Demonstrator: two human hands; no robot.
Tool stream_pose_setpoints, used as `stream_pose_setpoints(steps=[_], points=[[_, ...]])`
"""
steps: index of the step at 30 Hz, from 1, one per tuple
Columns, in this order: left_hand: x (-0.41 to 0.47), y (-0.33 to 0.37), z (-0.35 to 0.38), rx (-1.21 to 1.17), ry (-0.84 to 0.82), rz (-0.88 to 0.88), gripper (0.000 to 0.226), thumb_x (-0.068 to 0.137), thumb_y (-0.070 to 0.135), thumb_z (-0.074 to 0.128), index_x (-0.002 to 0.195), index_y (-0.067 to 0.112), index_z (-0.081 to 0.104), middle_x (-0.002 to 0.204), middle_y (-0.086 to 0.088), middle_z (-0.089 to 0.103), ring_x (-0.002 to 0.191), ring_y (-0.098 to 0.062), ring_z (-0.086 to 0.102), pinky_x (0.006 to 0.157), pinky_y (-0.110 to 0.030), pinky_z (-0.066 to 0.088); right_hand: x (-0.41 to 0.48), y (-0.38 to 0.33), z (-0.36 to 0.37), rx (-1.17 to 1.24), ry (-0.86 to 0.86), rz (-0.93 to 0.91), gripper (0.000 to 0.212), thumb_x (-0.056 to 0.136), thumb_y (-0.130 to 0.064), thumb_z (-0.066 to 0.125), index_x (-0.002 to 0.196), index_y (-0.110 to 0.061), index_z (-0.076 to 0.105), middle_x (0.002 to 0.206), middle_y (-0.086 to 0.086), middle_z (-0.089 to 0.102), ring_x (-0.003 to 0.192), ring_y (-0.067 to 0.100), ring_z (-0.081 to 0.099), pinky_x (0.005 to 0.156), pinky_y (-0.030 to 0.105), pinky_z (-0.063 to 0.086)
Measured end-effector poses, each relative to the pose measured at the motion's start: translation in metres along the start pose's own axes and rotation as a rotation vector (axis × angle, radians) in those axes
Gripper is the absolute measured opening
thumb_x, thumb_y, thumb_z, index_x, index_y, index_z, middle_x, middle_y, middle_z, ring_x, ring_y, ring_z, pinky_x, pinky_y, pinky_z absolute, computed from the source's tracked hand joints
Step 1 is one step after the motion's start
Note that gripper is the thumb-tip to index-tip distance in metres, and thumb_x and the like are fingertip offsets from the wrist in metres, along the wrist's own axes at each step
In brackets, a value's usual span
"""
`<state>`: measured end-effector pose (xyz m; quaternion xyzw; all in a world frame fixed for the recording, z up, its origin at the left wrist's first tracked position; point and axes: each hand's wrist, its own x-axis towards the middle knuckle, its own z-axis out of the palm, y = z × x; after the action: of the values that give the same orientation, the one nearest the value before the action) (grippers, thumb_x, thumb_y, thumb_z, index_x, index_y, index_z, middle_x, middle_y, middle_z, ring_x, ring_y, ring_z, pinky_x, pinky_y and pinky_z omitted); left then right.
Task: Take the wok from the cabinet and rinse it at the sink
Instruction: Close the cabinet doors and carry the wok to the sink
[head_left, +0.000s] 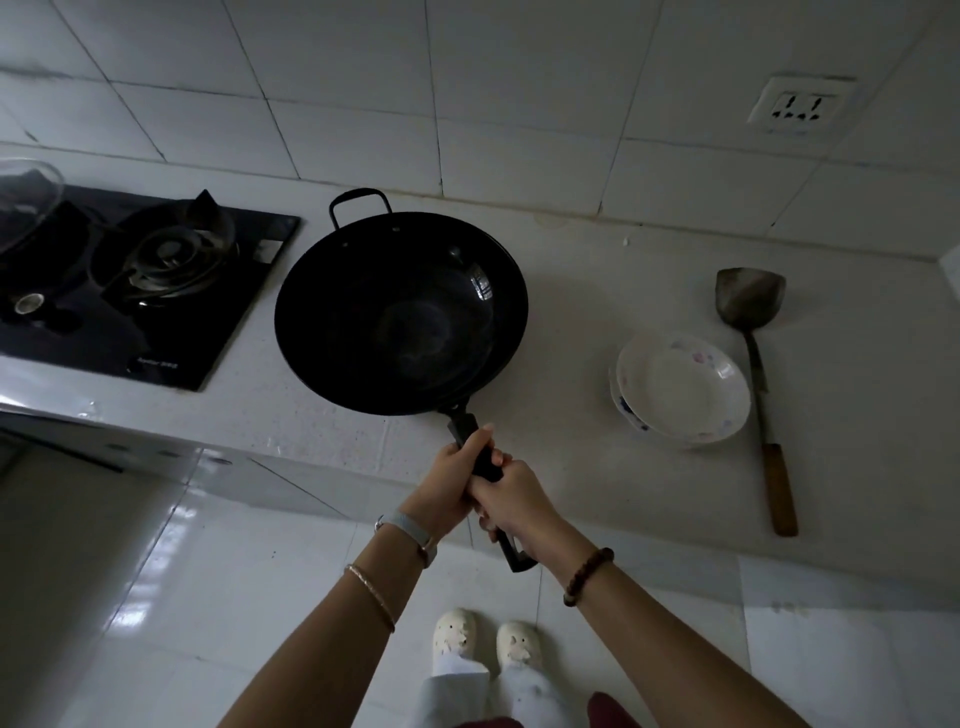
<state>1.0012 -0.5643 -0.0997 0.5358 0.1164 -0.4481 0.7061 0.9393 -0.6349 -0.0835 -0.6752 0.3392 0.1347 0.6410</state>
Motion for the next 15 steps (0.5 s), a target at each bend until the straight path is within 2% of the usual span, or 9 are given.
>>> stream_pose_setpoints(steps=[4,9,12,15], points=[[-0.014,0.009,-0.005,0.004,0.035,0.068,0.029,0.094,0.033,0.058,0.076,0.012,0.050,0.061,-0.001,0.055,0.054,-0.017,0.057,0.040,-0.029,0.042,-0.008,-0.011,0.006,-0.029,-0.054,-0.065,0.009,0.088,-0.018,0.054,0.080,-0.013,0.056,0.053,0.003,0.051,0.037,0.012,0.045,0.040,0.024,0.040],[-0.039,0.022,-0.021,-0.049,0.110,0.182,0.029,0.096,0.028,0.056,0.073,0.011,0.049,0.060,-0.001,0.054,0.054,-0.016,0.058,0.047,-0.030,0.049,-0.018,-0.027,0.027,-0.089,-0.125,-0.141,0.010,0.087,-0.019,0.055,0.080,-0.012,0.054,0.054,0.003,0.052,0.035,0.011,0.046,0.038,0.023,0.039],[-0.059,0.031,-0.036,-0.054,0.178,0.233,0.027,0.096,0.027,0.054,0.076,0.010,0.048,0.059,0.001,0.054,0.047,-0.016,0.053,0.038,-0.027,0.044,-0.024,-0.035,0.047,-0.123,-0.186,-0.185,0.008,0.086,-0.020,0.055,0.084,-0.012,0.054,0.055,0.002,0.053,0.035,0.011,0.047,0.038,0.023,0.040],[-0.081,0.038,-0.059,-0.085,0.236,0.291,0.027,0.096,0.028,0.055,0.077,0.010,0.049,0.060,0.001,0.055,0.051,-0.017,0.053,0.044,-0.029,0.043,-0.031,-0.046,0.073,-0.158,-0.275,-0.229,0.011,0.086,-0.020,0.056,0.090,-0.010,0.056,0.057,0.003,0.054,0.037,0.011,0.049,0.040,0.024,0.041]])
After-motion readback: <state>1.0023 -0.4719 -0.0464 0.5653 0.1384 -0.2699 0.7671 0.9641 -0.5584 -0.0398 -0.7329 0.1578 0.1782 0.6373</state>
